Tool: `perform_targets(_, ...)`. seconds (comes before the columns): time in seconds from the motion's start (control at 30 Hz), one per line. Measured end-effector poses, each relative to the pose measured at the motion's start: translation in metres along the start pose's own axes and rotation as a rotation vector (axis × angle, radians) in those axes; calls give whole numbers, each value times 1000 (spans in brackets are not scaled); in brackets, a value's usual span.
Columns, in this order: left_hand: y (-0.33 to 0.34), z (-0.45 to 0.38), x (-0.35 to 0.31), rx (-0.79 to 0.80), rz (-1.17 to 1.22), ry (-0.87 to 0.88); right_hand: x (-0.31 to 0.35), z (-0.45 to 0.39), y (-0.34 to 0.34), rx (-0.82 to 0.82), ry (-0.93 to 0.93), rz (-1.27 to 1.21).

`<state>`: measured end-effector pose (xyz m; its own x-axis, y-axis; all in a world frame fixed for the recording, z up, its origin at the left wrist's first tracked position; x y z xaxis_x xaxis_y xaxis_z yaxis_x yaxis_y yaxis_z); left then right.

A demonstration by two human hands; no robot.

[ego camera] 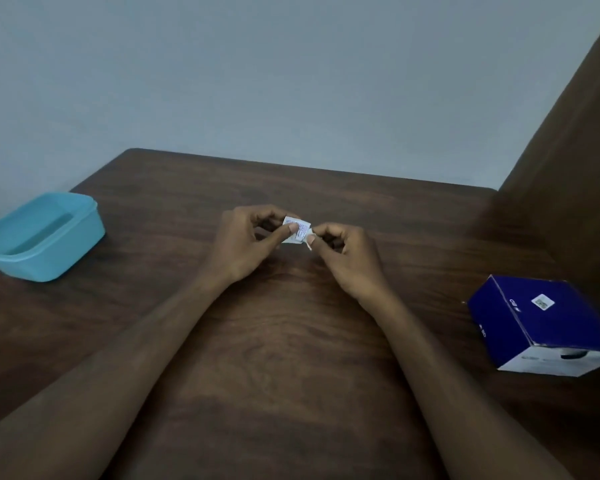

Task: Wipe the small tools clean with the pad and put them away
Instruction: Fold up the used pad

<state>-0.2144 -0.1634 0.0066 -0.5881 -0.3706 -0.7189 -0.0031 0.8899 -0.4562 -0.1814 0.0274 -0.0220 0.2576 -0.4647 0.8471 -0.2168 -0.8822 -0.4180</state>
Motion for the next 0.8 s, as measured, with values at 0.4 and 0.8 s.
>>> perform_targets(0.4,3,-1,-4,46,-26,2,-5,-2,0,-61,43,-98)
perform_targets(0.8,2,2,0,45,6,-21,5,2,-4,-145,72,-368)
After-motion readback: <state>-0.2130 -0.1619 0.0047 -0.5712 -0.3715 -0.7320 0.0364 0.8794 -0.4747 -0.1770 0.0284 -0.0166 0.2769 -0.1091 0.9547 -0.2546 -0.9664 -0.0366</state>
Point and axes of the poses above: each hand's wrist, its own z-axis away from the middle knuckle, its own y-axis out of the palm, x = y × z, the point moved 6 cm from there along -z, towards the middle knuckle, and after that the axes turned 1 degree about -x, right-handed, at the moved point
